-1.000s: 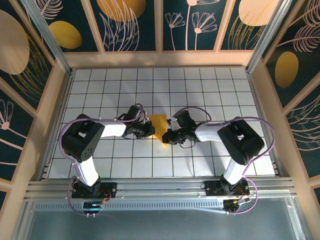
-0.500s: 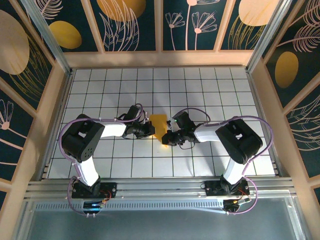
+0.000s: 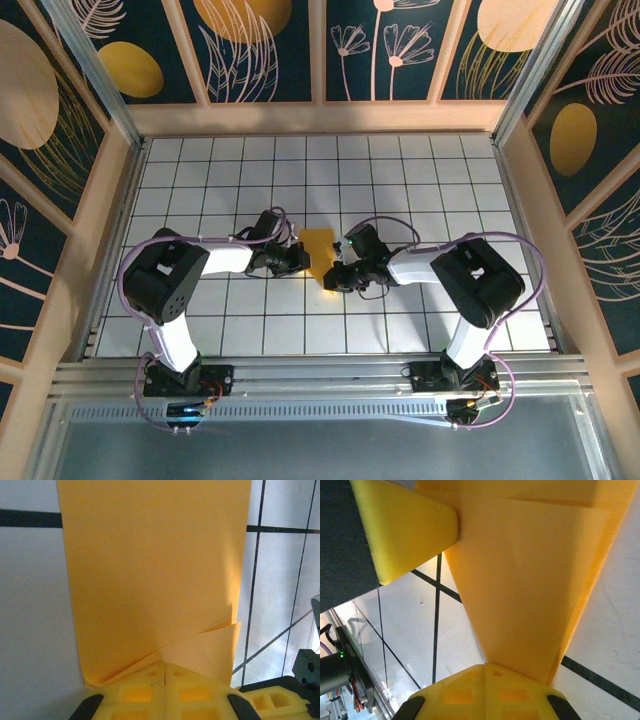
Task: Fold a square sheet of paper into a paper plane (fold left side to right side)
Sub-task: Third fold the triangle at the center of the table.
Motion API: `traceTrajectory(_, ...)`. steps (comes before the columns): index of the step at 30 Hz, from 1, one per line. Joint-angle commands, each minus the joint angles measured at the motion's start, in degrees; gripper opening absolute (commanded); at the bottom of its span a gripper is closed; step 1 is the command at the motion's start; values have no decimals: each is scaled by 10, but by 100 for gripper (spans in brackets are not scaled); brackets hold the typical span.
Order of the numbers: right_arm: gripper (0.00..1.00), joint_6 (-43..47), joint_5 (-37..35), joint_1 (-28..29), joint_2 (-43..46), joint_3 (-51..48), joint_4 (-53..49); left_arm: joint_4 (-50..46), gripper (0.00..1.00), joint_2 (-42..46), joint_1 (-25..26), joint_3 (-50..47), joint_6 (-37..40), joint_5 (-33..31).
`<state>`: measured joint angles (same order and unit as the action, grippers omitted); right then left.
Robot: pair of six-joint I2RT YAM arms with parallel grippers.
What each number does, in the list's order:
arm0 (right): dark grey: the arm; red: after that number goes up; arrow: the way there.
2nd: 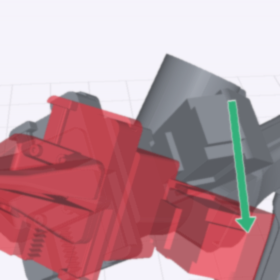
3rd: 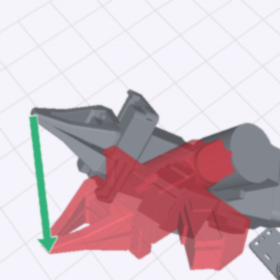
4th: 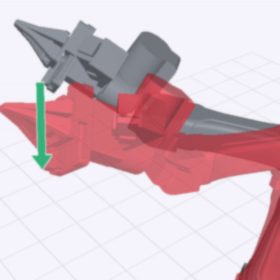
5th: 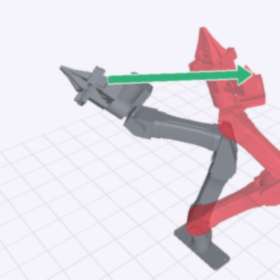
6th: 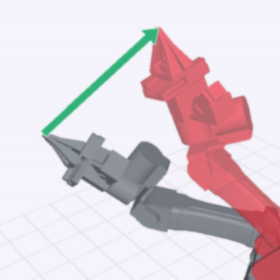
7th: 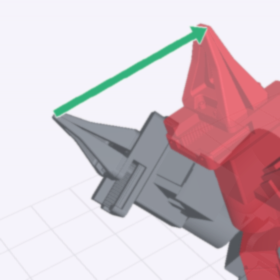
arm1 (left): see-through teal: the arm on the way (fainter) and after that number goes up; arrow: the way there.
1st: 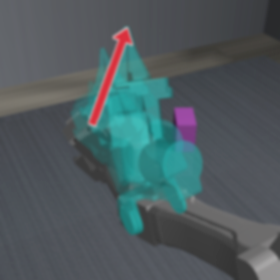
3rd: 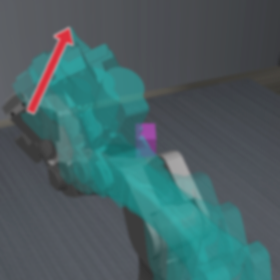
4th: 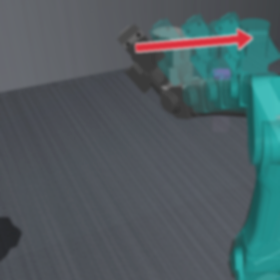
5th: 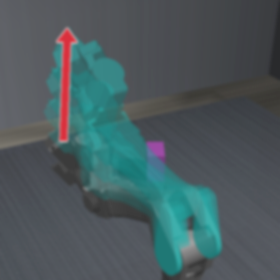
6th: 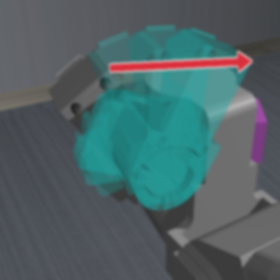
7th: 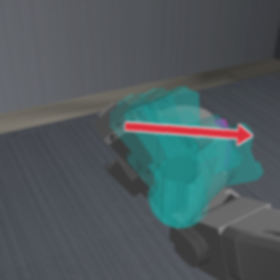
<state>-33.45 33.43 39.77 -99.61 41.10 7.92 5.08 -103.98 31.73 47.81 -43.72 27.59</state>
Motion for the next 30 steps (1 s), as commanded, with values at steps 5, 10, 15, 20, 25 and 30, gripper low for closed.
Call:
traceTrajectory(5,0,22,-68,5,-24,12,-101,-42,2,17,0,16,18,-46)
traceTrajectory(10,0,15,-75,2,-28,8,-99,-34,1,71,1,-3,23,-40)
traceTrajectory(15,0,5,-75,0,-33,1,-86,29,1,94,13,-51,-7,3)
traceTrajectory(20,0,1,-80,-1,-34,-5,-83,80,1,77,36,-65,-35,24)
traceTrajectory(25,0,0,-82,-2,-35,-4,-84,112,0,62,40,-60,-47,32)
traceTrajectory(30,0,1,-85,-1,-36,-4,-89,118,0,28,40,-51,-49,32)
